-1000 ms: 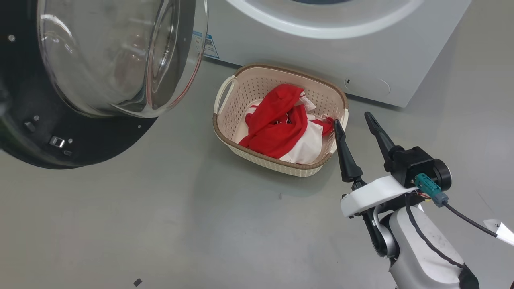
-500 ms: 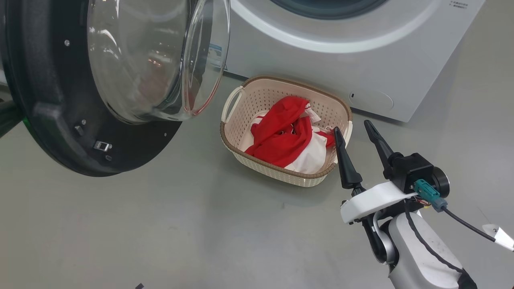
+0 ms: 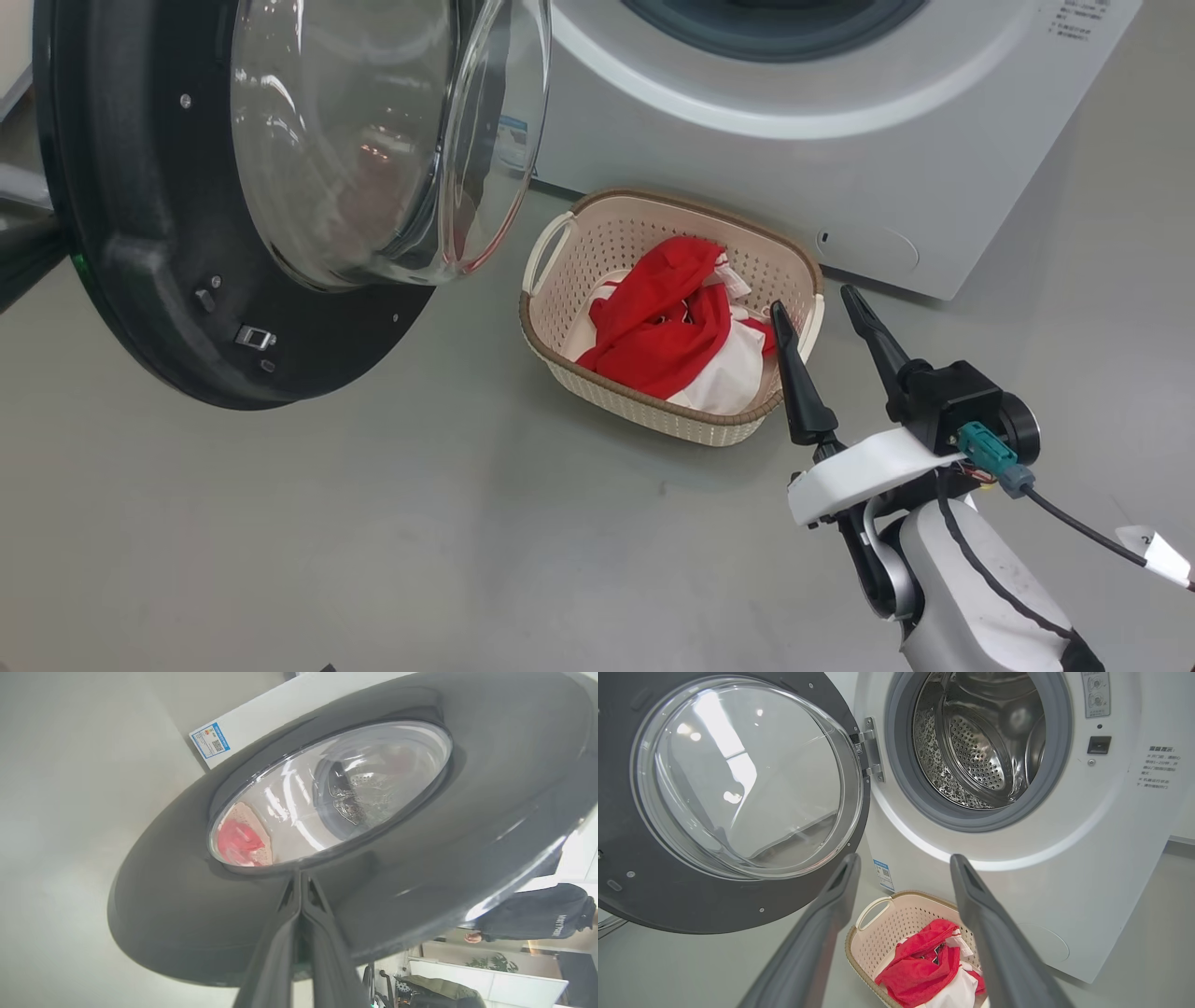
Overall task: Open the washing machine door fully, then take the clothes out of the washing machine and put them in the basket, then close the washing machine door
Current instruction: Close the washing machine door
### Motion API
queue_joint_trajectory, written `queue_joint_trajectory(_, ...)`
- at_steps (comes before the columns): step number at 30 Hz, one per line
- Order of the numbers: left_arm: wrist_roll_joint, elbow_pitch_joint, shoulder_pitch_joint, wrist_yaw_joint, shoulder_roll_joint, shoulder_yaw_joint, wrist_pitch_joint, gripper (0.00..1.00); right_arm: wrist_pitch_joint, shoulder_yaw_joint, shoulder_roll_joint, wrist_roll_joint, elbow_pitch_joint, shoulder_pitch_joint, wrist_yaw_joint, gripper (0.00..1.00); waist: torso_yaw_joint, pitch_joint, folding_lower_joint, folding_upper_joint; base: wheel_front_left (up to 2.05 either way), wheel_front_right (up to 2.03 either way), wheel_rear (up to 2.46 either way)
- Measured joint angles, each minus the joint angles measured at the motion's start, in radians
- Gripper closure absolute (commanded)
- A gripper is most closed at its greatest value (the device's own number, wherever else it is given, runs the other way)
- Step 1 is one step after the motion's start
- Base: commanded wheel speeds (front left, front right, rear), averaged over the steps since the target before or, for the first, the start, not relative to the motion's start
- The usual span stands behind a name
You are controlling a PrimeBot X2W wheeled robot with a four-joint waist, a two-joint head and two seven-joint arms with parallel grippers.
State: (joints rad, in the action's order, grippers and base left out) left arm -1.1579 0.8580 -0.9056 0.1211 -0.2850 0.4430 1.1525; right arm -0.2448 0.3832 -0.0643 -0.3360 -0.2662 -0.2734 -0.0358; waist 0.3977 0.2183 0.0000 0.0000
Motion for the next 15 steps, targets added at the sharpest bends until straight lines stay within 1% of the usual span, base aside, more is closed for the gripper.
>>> queue_joint_trajectory(2,0.017,-0.053,0.030,0.000,-0.005,-0.022,-0.030,1.00,0.000,0.001,0.000,-0.004,0.000,0.006,0.000,0.00,0.001,-0.005,0.0000,0.0000,0.00,0.00,0.00)
queue_joint_trajectory(4,0.018,-0.092,0.060,0.000,-0.014,-0.020,-0.070,1.00,-0.002,0.003,0.000,-0.010,-0.002,0.017,0.000,0.00,0.001,-0.010,0.0000,0.0000,0.00,0.00,0.00)
queue_joint_trajectory(5,0.018,-0.127,0.087,0.000,-0.021,-0.010,-0.110,1.00,-0.002,0.006,0.001,-0.016,-0.004,0.021,0.000,0.00,0.001,-0.014,0.0000,0.0000,0.00,0.00,0.00)
queue_joint_trajectory(7,0.027,-0.176,0.120,0.000,-0.030,-0.019,-0.156,1.00,-0.002,0.006,0.002,-0.018,-0.004,0.022,-0.001,0.00,-0.001,-0.018,0.0000,0.0000,0.00,0.00,0.00)
queue_joint_trajectory(10,0.066,-0.254,0.177,0.001,-0.040,-0.032,-0.240,1.00,-0.003,0.005,0.002,-0.025,-0.005,0.032,-0.001,0.00,-0.002,-0.025,0.0000,0.0000,0.00,0.00,0.00)
queue_joint_trajectory(15,0.170,-0.408,0.302,0.003,-0.066,-0.134,-0.394,1.00,-0.003,-0.002,0.002,-0.031,-0.005,0.042,0.000,0.00,0.001,-0.034,0.0000,0.0000,0.00,0.00,0.00)
